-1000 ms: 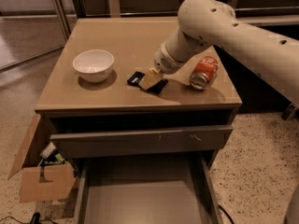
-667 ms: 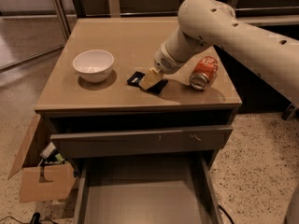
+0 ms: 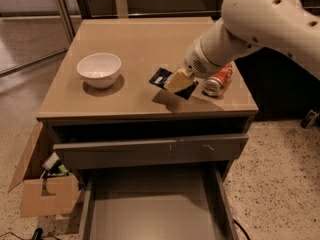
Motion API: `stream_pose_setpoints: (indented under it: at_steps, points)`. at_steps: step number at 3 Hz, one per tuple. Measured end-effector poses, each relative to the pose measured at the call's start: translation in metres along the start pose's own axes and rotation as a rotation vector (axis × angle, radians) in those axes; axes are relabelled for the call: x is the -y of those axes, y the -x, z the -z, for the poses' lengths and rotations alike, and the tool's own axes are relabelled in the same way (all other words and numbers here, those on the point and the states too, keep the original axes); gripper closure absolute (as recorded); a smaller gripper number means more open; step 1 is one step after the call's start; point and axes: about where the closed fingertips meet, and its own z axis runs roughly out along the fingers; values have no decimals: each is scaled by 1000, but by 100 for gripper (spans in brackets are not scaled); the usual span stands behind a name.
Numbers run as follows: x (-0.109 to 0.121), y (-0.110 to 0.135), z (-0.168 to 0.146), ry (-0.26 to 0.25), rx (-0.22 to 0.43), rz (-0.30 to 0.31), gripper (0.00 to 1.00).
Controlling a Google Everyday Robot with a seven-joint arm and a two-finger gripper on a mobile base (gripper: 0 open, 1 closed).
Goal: Place rxbar blueberry into middle drawer
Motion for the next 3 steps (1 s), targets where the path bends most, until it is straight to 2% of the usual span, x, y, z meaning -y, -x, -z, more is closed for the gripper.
stream_pose_setpoints:
  at_steps: [1,2,3]
  points:
    - [-33,-18,56,-71,73,27,100]
    - [-59,-49,65,-69,104,18,100]
    - [-78,-98,51,-32,141,-67,100]
